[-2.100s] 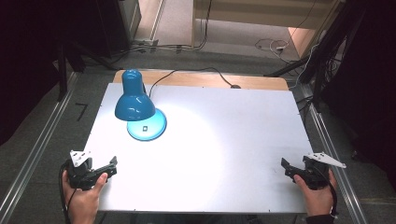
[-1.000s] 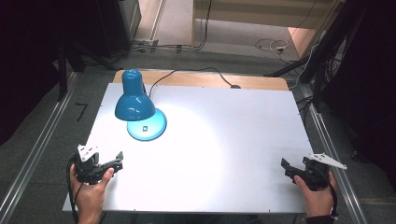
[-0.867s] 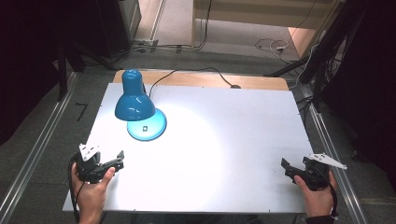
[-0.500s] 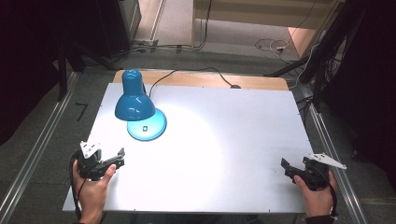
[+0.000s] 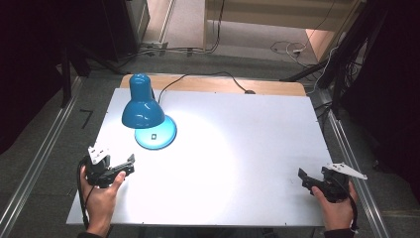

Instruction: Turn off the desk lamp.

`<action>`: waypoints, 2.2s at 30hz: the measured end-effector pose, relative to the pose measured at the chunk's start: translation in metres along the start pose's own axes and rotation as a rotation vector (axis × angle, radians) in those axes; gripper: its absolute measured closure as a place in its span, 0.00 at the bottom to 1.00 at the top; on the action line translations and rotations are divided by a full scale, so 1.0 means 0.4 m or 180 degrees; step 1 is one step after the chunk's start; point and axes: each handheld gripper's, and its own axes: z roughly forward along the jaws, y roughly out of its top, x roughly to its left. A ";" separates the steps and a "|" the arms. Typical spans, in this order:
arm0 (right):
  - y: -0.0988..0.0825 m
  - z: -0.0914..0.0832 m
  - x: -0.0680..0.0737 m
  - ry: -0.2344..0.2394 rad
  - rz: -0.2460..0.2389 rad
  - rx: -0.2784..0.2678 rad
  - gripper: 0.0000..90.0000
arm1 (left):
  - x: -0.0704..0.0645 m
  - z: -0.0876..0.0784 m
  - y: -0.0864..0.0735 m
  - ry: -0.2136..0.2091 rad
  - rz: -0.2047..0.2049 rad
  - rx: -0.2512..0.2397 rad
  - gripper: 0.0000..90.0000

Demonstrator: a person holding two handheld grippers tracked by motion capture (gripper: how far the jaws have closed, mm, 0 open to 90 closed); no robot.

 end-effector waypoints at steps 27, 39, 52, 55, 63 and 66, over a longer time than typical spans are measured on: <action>0.000 0.001 -0.001 0.0001 0.0013 0.0003 0.12 | -0.023 0.028 0.018 -0.0037 0.0017 -0.0018 0.14; 0.000 0.004 -0.001 0.0004 0.0016 0.0017 0.12 | -0.033 0.041 0.026 -0.0059 0.0035 -0.0031 0.14; -0.001 0.005 -0.001 0.0005 0.0027 0.0033 0.12 | -0.041 0.052 0.031 -0.0046 0.0073 -0.0037 0.25; -0.001 0.005 -0.001 0.0004 0.0016 0.0026 0.12 | -0.043 0.056 0.033 -0.0080 0.0070 -0.0046 0.28; -0.001 0.005 -0.004 -0.0001 0.0027 0.0018 0.12 | -0.056 0.072 0.035 -0.0144 0.0087 -0.0053 0.36; -0.001 0.004 -0.005 -0.0005 0.0019 0.0016 0.12 | -0.062 0.078 0.037 -0.0163 0.0100 -0.0064 0.42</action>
